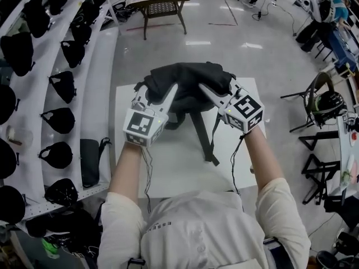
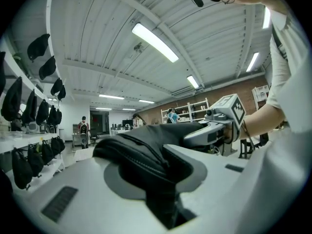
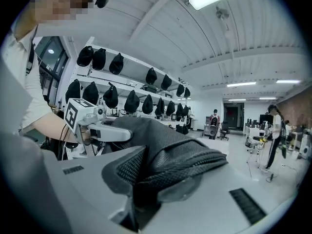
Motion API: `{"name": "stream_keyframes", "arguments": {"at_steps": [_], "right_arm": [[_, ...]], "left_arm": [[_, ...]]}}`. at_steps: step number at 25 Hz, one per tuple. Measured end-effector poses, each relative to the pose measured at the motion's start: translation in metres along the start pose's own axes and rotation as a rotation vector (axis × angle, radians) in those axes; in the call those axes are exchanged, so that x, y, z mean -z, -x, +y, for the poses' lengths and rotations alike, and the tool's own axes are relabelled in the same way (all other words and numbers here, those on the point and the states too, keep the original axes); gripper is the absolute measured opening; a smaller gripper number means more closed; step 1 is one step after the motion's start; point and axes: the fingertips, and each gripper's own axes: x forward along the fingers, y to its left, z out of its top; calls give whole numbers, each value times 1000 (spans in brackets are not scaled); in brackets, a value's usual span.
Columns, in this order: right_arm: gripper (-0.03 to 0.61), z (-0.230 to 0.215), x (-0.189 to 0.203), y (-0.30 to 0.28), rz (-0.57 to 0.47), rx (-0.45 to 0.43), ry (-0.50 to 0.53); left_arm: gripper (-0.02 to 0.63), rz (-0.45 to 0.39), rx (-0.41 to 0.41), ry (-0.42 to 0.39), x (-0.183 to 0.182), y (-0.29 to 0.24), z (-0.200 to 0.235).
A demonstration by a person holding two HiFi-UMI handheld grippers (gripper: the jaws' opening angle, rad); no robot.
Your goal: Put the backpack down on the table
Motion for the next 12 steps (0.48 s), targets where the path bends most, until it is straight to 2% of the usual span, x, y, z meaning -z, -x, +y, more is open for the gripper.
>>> {"name": "stream_keyframes", "arguments": {"at_steps": [8,12], "right_arm": [[95,10,27,4,13,7,-37],[97,19,35,10,18,11,-78]], "left_arm": [[104,14,24,39,24,3,-12],[104,18,44,92,32,10,-19]]}}
